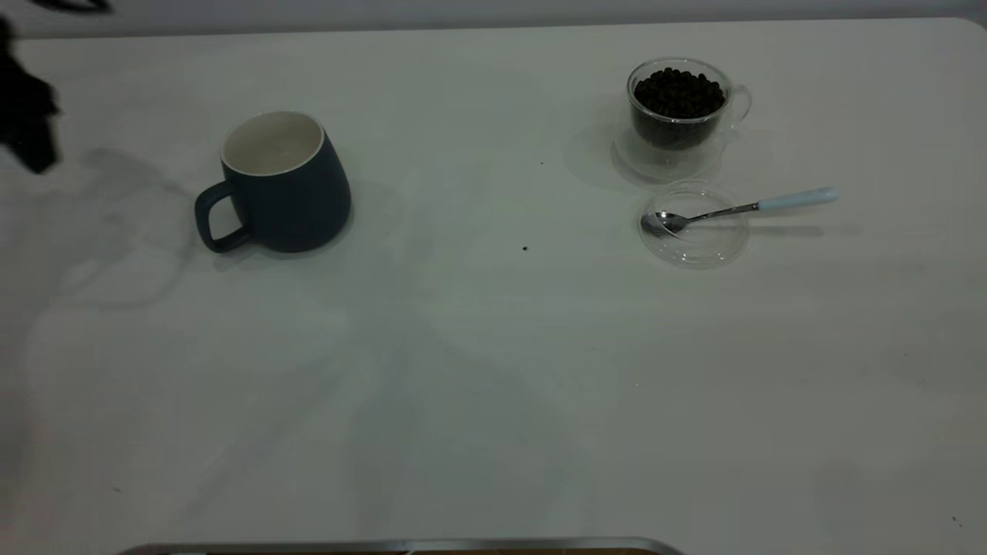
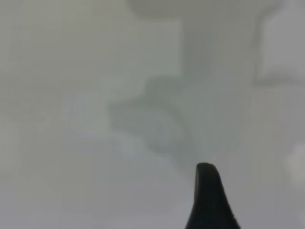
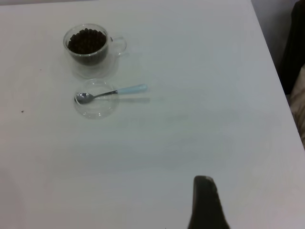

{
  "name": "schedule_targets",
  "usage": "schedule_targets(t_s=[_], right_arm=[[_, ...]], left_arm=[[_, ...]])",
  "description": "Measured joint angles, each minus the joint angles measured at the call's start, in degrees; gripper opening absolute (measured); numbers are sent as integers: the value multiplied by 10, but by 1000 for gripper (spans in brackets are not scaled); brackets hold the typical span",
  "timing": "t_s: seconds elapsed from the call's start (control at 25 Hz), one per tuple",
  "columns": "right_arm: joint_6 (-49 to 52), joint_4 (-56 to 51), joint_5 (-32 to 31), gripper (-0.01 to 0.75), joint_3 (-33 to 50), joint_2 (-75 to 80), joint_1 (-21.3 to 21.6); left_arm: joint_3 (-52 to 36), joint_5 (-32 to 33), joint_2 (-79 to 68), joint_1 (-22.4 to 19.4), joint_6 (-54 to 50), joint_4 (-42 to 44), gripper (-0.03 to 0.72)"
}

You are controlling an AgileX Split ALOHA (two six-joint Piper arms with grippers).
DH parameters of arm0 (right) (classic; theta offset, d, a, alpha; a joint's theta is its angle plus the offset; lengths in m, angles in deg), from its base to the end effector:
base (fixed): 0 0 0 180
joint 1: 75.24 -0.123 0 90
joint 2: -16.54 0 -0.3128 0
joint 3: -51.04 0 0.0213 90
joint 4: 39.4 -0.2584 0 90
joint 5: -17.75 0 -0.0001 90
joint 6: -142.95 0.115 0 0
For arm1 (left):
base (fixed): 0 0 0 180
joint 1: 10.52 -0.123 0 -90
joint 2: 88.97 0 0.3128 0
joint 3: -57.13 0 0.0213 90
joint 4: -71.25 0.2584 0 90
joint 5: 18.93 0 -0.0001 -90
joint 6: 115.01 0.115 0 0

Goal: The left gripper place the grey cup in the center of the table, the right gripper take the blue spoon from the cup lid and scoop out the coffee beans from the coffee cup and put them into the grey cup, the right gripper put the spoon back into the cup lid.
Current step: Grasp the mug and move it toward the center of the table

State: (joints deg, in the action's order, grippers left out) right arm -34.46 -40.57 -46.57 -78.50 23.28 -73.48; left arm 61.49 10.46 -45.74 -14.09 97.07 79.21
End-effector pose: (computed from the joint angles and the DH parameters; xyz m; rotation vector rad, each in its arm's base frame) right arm -0.0069 0.0023 0.2574 0.0790 2.1194 0.0334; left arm 0.4679 0.0370 0.0698 0.8543 2.7242 0.2588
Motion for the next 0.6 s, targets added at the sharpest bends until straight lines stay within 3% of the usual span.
schedule_targets(t_s=[0.16, 0.32, 0.6], right_arm=[[0, 0, 0, 548, 0, 0, 0], [0, 0, 0, 548, 0, 0, 0], [0, 0, 0, 548, 0, 0, 0]], left_arm=[[2, -8, -27, 38, 89, 0, 565], [2, -13, -30, 56, 112, 0, 565], [2, -105, -30, 64, 115, 0, 565]])
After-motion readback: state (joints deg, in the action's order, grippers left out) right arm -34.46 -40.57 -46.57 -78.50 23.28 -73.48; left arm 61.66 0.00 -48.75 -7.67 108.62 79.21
